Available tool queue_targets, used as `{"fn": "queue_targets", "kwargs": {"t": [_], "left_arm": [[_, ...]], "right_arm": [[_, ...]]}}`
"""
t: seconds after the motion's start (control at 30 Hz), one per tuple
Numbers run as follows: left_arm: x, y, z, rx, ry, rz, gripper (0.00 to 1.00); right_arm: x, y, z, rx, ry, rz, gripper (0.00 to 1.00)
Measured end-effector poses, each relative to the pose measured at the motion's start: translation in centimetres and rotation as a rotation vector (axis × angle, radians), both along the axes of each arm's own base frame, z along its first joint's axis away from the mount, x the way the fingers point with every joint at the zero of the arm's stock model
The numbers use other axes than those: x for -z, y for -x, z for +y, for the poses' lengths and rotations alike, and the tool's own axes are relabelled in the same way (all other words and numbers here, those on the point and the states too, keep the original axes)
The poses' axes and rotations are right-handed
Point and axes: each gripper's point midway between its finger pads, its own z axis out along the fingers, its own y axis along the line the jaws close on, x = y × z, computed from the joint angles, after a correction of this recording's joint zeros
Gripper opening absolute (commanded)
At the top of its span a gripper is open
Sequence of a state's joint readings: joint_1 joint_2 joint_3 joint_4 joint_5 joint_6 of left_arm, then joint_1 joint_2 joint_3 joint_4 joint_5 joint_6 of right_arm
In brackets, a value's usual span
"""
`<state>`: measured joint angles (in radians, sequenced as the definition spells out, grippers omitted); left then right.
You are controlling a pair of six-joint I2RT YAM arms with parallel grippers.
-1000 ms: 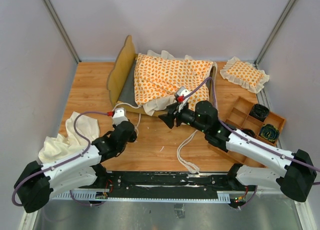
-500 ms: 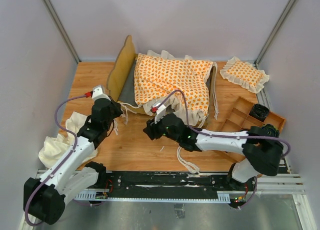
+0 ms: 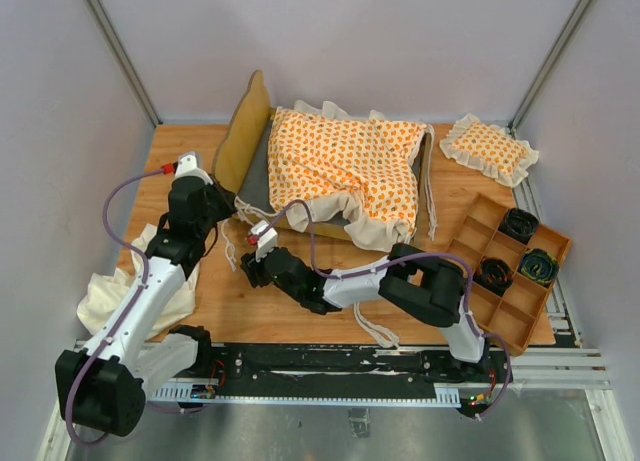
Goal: Set up the pet bed
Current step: Tie the ropes to the bed frame.
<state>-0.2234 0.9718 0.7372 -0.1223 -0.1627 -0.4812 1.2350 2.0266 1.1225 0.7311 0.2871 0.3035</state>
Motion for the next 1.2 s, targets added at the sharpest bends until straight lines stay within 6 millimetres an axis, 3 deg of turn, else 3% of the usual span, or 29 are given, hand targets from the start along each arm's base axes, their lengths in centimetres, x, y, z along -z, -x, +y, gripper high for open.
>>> {"fn": "queue_targets", "kwargs": {"t": [0.27,0.63,0.73,0.8,0.87,0.9,0.93,1.03,1.2], "left_arm": [[-0.2,-0.5,1.0,0.014,-0.046,0.021,0.00],[-2.7,-1.4,1.0,0.034,-0.091,-0.025,0.00],[-2.5,-1.5,1.1,0.030,-0.095,-0.021,0.00],[-2.5,-1.5,1.2,0.026,-0.096,-0.021,0.00],[-2.5,-1.5,1.3,0.021,-0.098,-0.020,0.00],[-2.5,-1.5,1.4,0.017,-0.099,-0.019,0.00],[-2.5,-1.5,1.5,0.014,-0.101,-0.018,0.00],[-2.4,-1.5,1.8,-0.003,-0.107,-0.012,0.00],[-1.8,-1.1,3.1,-0.061,-0.120,0.012,0.00]], "right_arm": [[3.4,-1.4,1.6,0.032,0.040,-0.027,0.47],[5.4,-3.0,5.4,0.042,0.082,-0.027,0.50],[6.5,-3.3,4.9,0.069,0.126,-0.017,0.49],[6.5,-3.5,4.8,0.085,0.134,-0.012,0.42],[6.6,-3.6,4.6,0.098,0.141,-0.010,0.22],[6.7,-3.7,4.4,0.105,0.143,-0.011,0.05],[6.7,-3.7,4.4,0.110,0.144,-0.011,0.02],[6.7,-3.7,3.6,0.111,0.155,-0.024,0.00],[6.6,-2.5,-1.6,0.128,0.243,-0.044,0.00]]}}
